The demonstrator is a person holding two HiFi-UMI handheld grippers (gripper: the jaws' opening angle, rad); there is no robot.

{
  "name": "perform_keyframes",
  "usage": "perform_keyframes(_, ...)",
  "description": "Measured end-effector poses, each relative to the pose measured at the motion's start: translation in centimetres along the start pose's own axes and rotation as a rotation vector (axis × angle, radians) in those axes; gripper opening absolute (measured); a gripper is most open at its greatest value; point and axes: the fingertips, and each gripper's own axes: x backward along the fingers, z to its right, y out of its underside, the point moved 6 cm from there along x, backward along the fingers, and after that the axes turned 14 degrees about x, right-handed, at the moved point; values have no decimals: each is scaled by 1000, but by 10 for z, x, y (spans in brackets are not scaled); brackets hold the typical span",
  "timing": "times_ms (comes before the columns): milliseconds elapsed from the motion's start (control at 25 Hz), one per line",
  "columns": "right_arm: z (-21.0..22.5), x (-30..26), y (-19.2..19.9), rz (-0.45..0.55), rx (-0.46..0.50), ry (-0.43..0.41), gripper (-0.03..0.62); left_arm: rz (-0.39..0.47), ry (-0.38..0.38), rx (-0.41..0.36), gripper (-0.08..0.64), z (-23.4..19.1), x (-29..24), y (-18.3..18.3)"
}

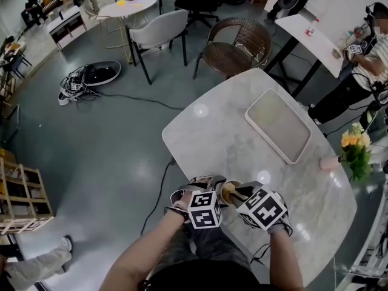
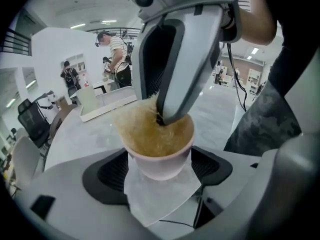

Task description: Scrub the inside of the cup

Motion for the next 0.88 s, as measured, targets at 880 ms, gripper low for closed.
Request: perform_keyframes(880,-11,-21,9,-90,35,-49,61,15,-308,242,296,44,18,14)
